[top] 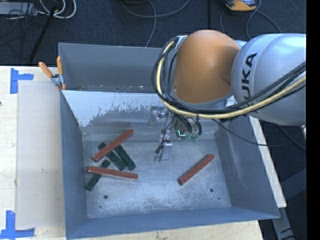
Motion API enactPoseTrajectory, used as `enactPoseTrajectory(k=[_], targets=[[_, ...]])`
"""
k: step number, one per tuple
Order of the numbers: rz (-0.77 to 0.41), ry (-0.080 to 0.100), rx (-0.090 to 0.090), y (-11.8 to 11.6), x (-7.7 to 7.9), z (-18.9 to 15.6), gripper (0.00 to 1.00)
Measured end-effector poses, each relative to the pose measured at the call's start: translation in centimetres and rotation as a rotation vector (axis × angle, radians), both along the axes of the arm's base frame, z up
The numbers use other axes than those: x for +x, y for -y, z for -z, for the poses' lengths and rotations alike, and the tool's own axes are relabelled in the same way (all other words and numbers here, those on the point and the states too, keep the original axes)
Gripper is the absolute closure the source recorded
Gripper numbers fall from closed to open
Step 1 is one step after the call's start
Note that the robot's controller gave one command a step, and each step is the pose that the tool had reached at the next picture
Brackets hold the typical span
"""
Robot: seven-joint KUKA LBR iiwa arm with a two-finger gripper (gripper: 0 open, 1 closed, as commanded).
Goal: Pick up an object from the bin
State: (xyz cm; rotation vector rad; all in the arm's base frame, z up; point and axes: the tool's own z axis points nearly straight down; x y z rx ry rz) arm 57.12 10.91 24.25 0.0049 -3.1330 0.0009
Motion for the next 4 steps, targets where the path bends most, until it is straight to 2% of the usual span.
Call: enactPoseTrajectory(k=[1, 2, 3, 4], targets=[[-0.185, 0.002, 0.001, -4.5, 3.0, 10.2, 0.0], [-0.345, 0.009, 0.002, -7.3, 4.6, 17.3, 0.0], [-0.342, 0.01, 0.003, -7.3, 4.8, 16.8, 1.0], [-0.341, 0.013, 0.004, -7.3, 4.7, 17.1, 0.0]])
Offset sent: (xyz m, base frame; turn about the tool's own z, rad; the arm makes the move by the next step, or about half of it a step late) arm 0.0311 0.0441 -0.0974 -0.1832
